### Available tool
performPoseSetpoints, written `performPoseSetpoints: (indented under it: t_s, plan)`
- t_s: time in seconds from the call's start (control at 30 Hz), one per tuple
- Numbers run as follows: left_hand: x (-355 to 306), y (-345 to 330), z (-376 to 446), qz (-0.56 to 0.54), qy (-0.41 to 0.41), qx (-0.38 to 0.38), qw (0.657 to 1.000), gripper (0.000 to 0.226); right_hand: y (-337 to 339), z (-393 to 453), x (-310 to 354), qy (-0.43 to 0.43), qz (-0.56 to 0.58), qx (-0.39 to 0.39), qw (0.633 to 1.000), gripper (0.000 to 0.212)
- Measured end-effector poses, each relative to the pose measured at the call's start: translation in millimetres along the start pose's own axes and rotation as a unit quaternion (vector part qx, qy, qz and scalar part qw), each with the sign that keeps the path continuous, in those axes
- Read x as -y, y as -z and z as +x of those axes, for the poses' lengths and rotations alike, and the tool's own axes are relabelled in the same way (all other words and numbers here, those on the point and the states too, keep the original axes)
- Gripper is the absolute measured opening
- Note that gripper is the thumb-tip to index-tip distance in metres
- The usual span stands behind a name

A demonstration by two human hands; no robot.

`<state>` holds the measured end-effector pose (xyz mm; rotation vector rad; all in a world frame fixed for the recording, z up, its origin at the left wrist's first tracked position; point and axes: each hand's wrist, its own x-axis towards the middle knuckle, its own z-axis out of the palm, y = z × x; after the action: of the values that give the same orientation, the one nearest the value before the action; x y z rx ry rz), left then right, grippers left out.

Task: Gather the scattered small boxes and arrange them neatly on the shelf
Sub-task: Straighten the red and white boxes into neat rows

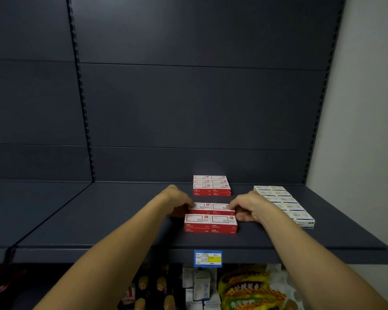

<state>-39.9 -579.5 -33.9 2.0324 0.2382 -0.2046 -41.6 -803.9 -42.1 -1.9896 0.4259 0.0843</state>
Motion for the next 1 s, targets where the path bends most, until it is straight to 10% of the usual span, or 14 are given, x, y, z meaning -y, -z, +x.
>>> performPoseSetpoints:
  t_s: [1.0]
  plan:
    - [-5,6,-12,0.019,0.082,0.091,0.992,0.009,6,-14,-2,0.011,0.028,0.091,0.995,0.039]
